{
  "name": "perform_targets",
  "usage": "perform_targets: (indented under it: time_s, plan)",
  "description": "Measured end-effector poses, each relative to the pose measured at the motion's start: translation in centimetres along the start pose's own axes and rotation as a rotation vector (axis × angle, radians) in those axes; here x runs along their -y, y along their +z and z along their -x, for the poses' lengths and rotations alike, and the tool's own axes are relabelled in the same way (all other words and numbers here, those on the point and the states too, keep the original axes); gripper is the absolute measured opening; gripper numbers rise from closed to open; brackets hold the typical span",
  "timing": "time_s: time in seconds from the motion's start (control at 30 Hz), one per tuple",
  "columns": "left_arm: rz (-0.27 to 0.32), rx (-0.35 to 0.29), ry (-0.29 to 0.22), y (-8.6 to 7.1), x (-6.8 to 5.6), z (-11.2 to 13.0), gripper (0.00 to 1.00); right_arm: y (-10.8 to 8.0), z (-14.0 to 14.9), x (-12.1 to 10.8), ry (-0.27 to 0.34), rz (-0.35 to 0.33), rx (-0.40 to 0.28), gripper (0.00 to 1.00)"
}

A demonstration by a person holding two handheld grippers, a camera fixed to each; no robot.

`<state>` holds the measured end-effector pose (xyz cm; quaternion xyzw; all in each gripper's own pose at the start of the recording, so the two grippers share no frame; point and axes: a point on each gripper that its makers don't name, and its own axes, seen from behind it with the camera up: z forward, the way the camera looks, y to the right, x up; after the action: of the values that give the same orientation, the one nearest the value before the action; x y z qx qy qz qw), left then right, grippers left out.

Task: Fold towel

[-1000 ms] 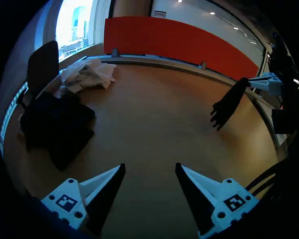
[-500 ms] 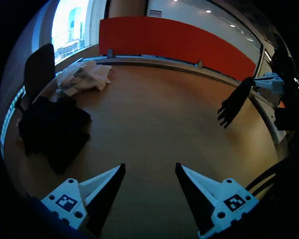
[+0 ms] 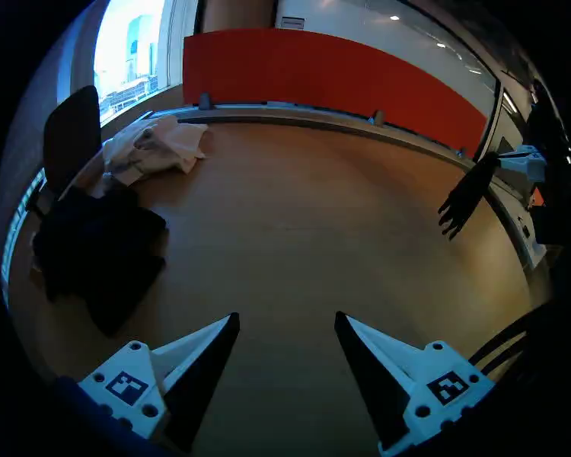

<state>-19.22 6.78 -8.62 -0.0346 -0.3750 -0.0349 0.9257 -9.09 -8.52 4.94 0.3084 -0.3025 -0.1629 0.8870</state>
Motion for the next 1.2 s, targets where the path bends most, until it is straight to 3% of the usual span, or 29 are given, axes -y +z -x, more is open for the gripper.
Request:
perform_targets:
  time_s: [0.67,1.2]
  plan:
    - [-0.017,0.009,0.016,0.1,-0.8,-0.5,0.93,-4.4,6.0,-9.2,0.055,0.08,0.043,0.05]
    - [-0.028,0.013,0.032,0.3,-1.5,-1.0,0.93,-6.2,10.4,-13.6,0.075,0.123,0.097,0.05]
